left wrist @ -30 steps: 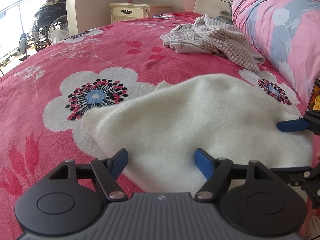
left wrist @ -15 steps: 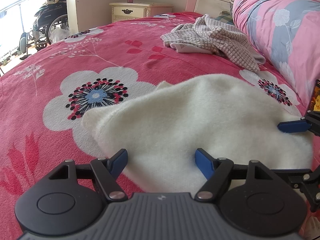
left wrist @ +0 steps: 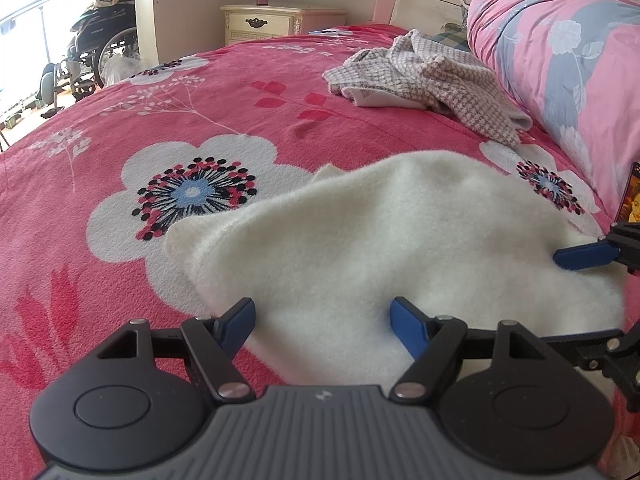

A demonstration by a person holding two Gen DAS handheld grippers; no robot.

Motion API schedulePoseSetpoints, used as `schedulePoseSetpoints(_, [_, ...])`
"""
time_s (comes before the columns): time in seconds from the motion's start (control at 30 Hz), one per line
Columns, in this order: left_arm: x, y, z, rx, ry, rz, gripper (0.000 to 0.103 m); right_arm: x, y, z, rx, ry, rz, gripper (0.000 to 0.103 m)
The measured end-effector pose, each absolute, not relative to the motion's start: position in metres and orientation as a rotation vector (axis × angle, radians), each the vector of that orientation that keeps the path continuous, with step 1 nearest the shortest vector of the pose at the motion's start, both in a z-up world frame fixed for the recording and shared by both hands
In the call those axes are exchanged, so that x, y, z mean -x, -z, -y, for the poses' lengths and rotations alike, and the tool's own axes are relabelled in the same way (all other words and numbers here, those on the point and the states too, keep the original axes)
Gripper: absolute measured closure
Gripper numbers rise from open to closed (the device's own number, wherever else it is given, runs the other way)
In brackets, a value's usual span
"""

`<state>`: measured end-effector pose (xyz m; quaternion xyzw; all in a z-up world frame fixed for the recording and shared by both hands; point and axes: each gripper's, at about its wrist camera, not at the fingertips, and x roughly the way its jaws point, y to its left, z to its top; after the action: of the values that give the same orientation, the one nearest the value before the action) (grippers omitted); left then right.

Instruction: Fold clothes

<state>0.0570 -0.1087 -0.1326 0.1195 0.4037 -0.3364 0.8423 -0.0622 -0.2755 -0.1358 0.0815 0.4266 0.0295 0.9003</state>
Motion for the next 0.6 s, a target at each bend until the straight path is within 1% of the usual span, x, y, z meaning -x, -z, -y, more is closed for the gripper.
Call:
schedulePoseSetpoints(0.27, [-0.0567,0.1316,0.1103,-0.255,0.706,-0.852,0.027,0.0582,0.1347,0.2771,-0.172,-0.081,-0.904,0.001])
schedulePoseSetpoints(0.6, [-0.0571,0.1321,0.1098,-0.254,0.704,-0.853,0.027,0.0639,0.1372,0.2771,-0.174,-0.072,-0.869,0.001])
